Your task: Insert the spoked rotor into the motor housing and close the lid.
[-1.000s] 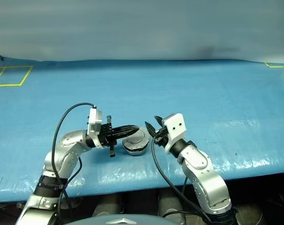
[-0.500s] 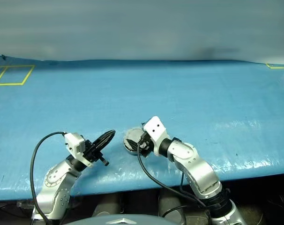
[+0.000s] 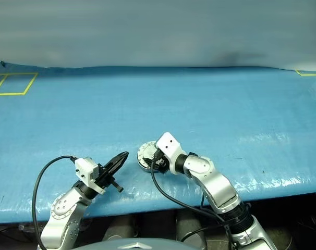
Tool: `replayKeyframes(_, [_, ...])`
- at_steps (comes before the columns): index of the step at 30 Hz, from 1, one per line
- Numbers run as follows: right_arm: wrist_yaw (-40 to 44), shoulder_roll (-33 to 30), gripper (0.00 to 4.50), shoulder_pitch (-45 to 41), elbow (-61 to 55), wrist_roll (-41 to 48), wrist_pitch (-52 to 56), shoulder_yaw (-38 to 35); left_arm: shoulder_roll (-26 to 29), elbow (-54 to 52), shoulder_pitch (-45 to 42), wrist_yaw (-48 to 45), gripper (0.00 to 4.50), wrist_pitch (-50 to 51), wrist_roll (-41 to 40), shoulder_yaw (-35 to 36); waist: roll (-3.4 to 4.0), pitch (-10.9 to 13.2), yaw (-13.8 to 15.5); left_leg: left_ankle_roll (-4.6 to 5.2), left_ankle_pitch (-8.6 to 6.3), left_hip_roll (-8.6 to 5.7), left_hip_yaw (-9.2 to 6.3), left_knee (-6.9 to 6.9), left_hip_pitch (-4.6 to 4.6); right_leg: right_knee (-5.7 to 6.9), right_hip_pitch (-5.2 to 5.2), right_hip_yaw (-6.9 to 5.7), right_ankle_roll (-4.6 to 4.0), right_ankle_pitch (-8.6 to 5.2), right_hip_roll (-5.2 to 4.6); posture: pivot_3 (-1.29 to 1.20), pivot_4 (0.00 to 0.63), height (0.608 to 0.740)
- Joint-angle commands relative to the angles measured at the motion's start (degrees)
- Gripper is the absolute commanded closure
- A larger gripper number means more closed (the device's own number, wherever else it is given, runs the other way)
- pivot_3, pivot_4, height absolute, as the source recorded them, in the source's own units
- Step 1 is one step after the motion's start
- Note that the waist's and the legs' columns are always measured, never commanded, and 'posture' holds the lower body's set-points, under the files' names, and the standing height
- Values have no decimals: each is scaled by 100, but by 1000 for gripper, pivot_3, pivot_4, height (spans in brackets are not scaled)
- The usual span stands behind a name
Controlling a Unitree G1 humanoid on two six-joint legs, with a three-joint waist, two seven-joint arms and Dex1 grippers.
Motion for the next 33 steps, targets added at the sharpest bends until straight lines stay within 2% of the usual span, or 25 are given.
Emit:
replayKeyframes(1, [10,15,1358,2,-120,-122,-168,37,-11,4,-33,12,4500,-129,-38,-70,0,0,-3,0,0,0,0,0,0,0,0,0,0,0,0,0,150,740])
replayKeyframes(16, [-280,213,1358,-5,-418,-449,520,269,90,182,-62,-150,4500,-12,-214,-153,0,0,-13,0,0,2,1,-1,1,2,-4,0,0,0,0,0,150,740])
replayKeyframes(25, [-250,590,1358,-92,-731,1,1152,-128,106,292,-79,-210,4500,-29,-219,-210,1,0,-23,0,0,2,1,-5,0,1,-5,0,-1,0,0,0,150,740])
replayKeyframes(33, [-331,461,1358,-154,-940,-84,1310,-28,112,338,-97,-236,4500,-7,-222,-264,1,0,-21,0,0,2,2,-7,-7,-1,-11,0,0,0,-1,0,150,740])
